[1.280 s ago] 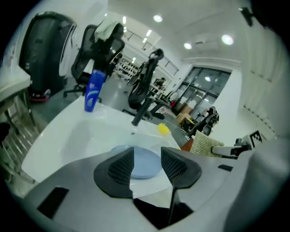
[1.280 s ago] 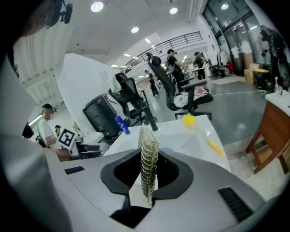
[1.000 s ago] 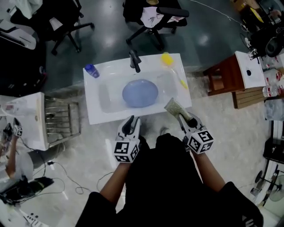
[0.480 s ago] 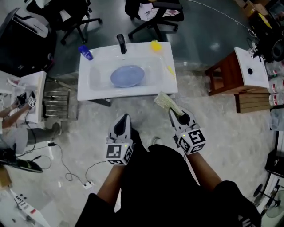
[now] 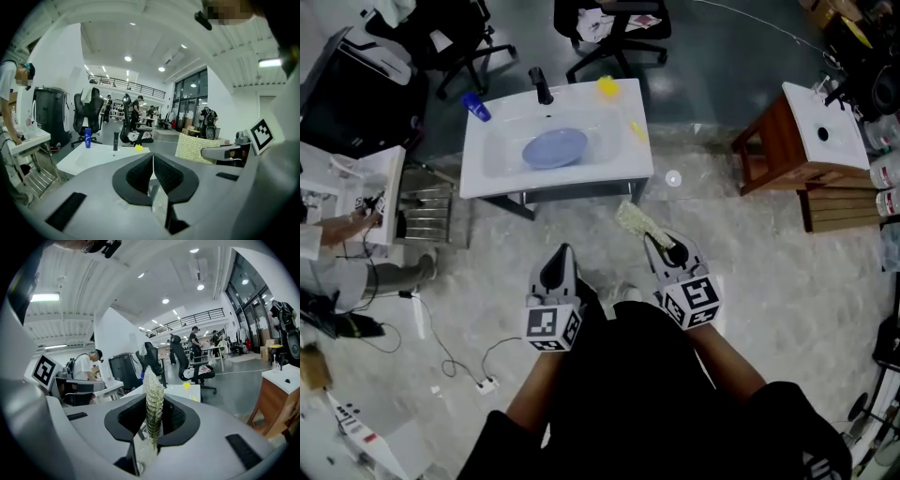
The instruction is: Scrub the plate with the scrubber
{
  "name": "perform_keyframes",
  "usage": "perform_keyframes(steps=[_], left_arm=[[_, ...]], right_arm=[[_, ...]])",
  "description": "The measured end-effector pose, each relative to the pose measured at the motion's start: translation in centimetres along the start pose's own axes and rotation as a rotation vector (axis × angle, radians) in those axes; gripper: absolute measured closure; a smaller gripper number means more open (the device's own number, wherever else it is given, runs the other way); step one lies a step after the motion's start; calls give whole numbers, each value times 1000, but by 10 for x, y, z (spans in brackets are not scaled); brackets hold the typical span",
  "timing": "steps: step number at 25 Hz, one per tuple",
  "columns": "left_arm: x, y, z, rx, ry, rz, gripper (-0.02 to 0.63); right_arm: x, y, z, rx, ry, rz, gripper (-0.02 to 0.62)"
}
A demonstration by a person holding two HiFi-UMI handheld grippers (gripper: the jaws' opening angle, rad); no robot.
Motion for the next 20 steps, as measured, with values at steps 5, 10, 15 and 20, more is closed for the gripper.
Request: perform_keyframes(steps=[5, 10, 15, 20], left_arm=[[-2, 4, -7, -7, -2, -26, 600], [-2, 5, -12, 0, 13, -44, 600], [-5, 9, -12, 15, 24, -54, 600], [-8, 12, -14, 12, 10, -49, 600]], right_arm=[[4, 4, -7, 27, -4, -21, 532], [6, 10, -9, 47, 18, -21, 532], [2, 16, -6, 47, 64, -16, 532], [-3, 17, -2, 64, 146, 26, 532]])
Point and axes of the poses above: the fingertips, and each gripper's own axes: x backward along the fingers, z to its left, y out of its top, the point moved 7 cm from there along x, backward along the fingers, and after that the axes turned 9 degrees about y, right-handed, at the moved point
